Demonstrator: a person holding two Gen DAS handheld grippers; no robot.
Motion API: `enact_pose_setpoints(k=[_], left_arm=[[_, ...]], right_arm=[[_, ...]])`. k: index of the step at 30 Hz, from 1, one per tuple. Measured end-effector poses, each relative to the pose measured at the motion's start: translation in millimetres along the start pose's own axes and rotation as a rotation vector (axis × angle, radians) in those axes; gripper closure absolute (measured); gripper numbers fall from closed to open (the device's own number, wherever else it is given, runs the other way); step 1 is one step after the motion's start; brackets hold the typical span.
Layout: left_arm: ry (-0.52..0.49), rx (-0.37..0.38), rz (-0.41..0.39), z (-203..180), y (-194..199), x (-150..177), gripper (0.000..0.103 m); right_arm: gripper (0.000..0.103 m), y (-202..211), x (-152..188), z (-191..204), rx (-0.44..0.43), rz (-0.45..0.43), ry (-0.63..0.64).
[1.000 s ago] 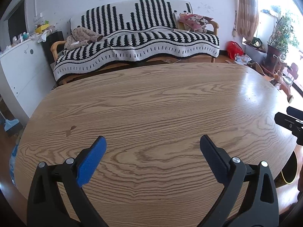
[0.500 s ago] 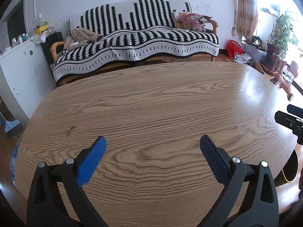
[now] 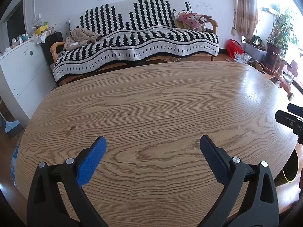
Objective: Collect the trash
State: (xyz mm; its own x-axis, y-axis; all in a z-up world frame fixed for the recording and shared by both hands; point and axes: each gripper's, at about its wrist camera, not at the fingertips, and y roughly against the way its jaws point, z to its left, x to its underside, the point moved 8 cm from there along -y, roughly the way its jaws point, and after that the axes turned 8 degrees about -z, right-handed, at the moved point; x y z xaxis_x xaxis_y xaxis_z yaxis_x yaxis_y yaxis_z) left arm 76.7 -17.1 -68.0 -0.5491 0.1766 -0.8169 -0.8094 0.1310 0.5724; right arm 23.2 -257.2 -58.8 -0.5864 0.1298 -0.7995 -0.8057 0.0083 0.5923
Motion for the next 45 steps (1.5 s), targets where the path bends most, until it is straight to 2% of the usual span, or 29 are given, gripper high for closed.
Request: enact_pose_setpoints(k=[45], left_arm=[[-0.002, 0.003, 0.014, -0.5, -3.6, 1.3, 0.007]], right_arm=[[0.011, -1.3, -0.1, 1.8, 0.001, 0.0, 0.006]])
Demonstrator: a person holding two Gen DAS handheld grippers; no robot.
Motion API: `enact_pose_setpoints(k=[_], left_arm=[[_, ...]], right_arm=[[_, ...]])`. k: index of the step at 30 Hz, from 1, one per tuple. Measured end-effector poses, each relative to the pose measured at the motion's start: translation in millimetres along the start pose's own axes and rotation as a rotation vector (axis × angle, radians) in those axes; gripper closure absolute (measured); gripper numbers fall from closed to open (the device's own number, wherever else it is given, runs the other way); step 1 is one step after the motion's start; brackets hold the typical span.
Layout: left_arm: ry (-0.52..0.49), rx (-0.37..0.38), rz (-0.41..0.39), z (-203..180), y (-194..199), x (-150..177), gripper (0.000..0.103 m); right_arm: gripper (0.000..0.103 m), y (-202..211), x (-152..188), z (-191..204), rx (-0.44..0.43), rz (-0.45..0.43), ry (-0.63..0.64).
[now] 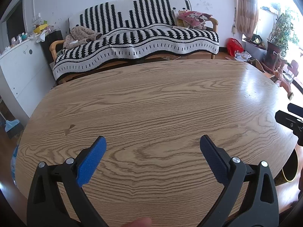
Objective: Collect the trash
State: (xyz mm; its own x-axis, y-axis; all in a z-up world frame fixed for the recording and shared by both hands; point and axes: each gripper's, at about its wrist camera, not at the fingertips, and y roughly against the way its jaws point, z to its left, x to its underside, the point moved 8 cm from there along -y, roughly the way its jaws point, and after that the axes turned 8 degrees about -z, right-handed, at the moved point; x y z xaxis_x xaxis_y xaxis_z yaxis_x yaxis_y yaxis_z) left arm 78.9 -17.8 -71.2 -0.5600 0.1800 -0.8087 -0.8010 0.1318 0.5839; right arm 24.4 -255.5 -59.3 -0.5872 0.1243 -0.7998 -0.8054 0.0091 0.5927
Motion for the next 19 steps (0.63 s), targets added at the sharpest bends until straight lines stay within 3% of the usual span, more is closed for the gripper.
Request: enact_pose_setpoints(k=[11, 19], left_arm=[[-0.009, -0.001, -0.026, -1.3, 4.8, -3.5, 0.007], [0.013, 0.006, 0.003, 2.3, -0.3, -3.3, 0.007]], right_arm=[[0.011, 0.1, 3.4, -1.6, 0.0, 0.002, 0.008], [0.011, 0.6, 3.8, -2.1, 0.0, 0.002, 0.009]])
